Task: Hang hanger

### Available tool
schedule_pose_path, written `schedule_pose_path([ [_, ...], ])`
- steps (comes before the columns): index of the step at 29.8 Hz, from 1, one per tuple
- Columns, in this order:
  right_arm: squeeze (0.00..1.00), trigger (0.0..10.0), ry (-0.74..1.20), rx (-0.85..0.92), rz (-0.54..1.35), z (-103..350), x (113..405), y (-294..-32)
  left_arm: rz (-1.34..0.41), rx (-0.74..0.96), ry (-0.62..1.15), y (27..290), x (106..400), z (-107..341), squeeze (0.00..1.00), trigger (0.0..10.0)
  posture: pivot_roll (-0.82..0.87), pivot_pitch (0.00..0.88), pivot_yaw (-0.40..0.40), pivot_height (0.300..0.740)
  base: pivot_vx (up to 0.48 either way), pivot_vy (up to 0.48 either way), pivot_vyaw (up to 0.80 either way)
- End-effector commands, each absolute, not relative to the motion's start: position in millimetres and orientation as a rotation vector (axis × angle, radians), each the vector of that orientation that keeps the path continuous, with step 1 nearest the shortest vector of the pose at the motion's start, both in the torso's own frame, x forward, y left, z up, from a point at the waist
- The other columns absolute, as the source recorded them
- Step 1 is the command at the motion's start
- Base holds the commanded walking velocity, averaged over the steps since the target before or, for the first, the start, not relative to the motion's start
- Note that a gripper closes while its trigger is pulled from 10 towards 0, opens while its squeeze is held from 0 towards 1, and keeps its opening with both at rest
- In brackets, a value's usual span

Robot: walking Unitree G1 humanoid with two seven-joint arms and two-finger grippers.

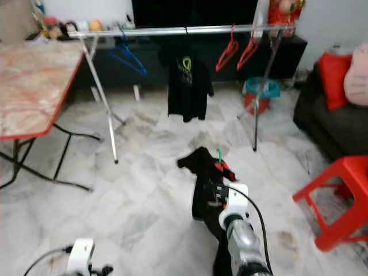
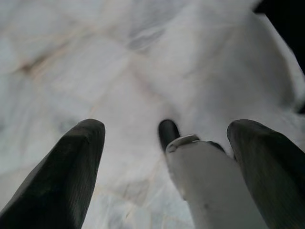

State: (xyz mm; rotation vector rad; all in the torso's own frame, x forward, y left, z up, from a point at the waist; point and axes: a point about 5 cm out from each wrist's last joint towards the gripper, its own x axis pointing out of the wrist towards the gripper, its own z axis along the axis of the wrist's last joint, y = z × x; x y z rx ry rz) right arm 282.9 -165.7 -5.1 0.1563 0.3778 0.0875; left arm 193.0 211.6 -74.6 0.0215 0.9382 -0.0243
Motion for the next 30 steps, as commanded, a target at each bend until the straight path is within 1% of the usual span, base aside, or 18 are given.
schedule_pose_path([
  [1,0.00,10.0,0.333,0.126,0.115,5,292,-164,-0.032,0.037,0.959,211,187,-78,0.00,10.0,-0.03,0.000,0.009,0.740,0.000,0.000,0.00],
  [9,0.00,10.0,0.337,0.115,0.117,7,294,-167,-0.036,0.056,0.941,211,189,-76,0.00,10.0,-0.02,0.000,0.008,0.740,0.000,0.000,0.00],
  [12,0.00,10.0,0.341,0.090,0.147,9,297,-166,-0.063,0.081,0.913,210,192,-74,0.00,10.0,-0.02,0.000,0.006,0.740,0.000,0.000,0.00],
  [15,0.00,10.0,0.350,-0.001,0.212,14,302,-164,-0.093,0.107,0.866,208,197,-71,0.00,10.0,-0.02,0.000,0.006,0.740,0.000,0.000,0.00],
  [19,0.00,10.0,0.367,-0.128,0.337,23,311,-164,-0.155,0.190,0.809,206,203,-66,0.00,10.0,-0.02,0.000,0.006,0.740,0.000,0.000,0.00],
  [20,0.00,10.0,0.382,-0.199,0.430,27,314,-164,-0.192,0.235,0.780,205,206,-64,0.00,10.0,-0.01,0.000,0.003,0.740,0.000,0.000,0.00],
  [21,0.00,10.0,0.390,-0.232,0.498,31,316,-164,-0.211,0.257,0.763,203,207,-63,0.00,10.0,-0.01,0.000,0.001,0.740,0.000,0.000,0.00],
  [22,0.00,10.0,0.391,-0.241,0.520,32,317,-163,-0.216,0.262,0.757,203,208,-62,0.00,10.0,-0.01,0.000,0.001,0.740,0.000,0.000,0.00],
  [25,0.00,10.0,0.364,-0.269,0.692,45,321,-162,-0.255,0.291,0.723,200,211,-60,0.00,10.0,0.00,0.000,-0.004,0.740,0.000,0.000,0.00],
  [26,0.00,10.0,0.358,-0.266,0.802,53,322,-160,-0.330,0.267,0.609,210,238,-35,0.00,10.0,0.00,0.000,-0.005,0.740,0.000,0.000,0.00],
  [27,0.00,10.0,0.360,-0.261,0.849,55,322,-160,-0.369,0.306,0.530,219,254,-16,0.00,10.0,0.00,0.000,-0.008,0.740,0.000,0.000,0.00],
  [28,0.00,10.0,0.367,-0.267,0.891,58,322,-160,-0.402,0.328,0.476,223,263,-4,0.00,10.0,0.00,0.000,-0.008,0.740,0.000,0.000,0.00],
  [29,0.00,10.0,0.380,-0.271,0.932,60,322,-161,-0.455,0.424,0.266,219,270,17,0.00,10.0,0.00,0.000,-0.010,0.740,0.000,0.000,0.00],
  [30,0.00,10.0,0.397,-0.275,0.972,62,322,-163,-0.484,0.447,0.209,219,274,28,0.00,10.0,0.01,0.000,-0.014,0.740,0.000,0.000,0.00],
])
